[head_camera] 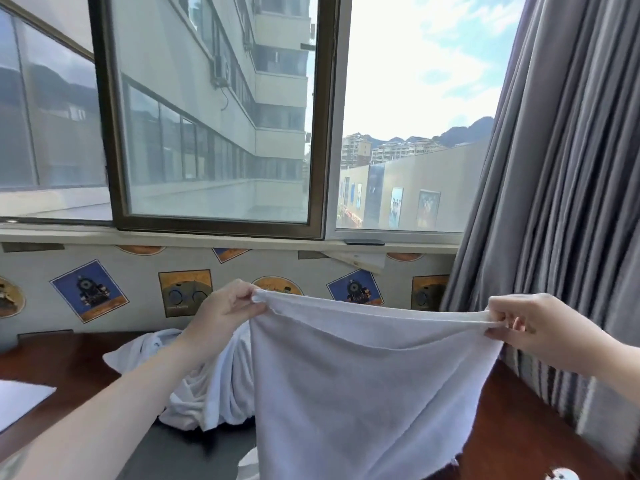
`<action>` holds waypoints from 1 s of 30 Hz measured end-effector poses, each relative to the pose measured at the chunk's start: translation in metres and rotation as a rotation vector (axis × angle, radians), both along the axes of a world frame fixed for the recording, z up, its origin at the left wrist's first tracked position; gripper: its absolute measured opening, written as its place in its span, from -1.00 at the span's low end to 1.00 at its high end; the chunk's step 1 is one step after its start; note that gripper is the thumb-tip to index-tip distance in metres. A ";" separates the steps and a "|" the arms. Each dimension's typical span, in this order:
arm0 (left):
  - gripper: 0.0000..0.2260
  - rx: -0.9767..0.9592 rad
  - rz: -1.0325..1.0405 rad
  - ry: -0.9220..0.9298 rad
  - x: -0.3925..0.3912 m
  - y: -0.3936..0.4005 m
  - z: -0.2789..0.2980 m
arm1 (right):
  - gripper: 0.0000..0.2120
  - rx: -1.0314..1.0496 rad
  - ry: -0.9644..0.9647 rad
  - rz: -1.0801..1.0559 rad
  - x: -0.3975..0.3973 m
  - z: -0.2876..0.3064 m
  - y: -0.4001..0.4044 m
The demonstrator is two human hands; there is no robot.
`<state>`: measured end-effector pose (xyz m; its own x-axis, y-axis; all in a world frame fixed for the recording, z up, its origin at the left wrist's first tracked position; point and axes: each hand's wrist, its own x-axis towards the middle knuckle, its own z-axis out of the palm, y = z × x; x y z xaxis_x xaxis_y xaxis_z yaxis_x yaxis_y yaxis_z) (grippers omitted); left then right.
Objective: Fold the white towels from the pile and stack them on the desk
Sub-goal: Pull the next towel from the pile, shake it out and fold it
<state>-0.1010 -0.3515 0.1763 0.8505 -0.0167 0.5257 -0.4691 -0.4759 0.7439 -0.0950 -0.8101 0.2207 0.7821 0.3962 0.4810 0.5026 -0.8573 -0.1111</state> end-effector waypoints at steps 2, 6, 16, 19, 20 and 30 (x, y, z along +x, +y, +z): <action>-0.93 -0.057 -0.031 -0.052 0.007 -0.003 0.018 | -0.62 0.020 -0.066 -0.019 0.008 0.019 0.002; -0.85 -0.018 -0.064 -0.156 0.017 -0.006 0.053 | -0.62 -0.060 -0.162 -0.008 0.025 0.055 -0.001; -0.82 0.433 -0.124 -0.550 -0.031 0.001 -0.066 | -0.71 -0.187 -0.243 -0.053 0.009 -0.027 0.010; -0.82 0.508 -0.146 -0.435 -0.037 -0.006 -0.126 | -0.66 -0.228 -0.179 0.012 -0.013 -0.085 0.043; -0.81 0.530 -0.164 -0.391 -0.040 -0.009 -0.141 | -0.64 -0.256 -0.159 0.044 -0.019 -0.103 0.051; -0.83 0.584 -0.120 0.192 -0.085 -0.010 -0.247 | -0.55 -0.325 0.066 0.049 -0.075 -0.232 0.010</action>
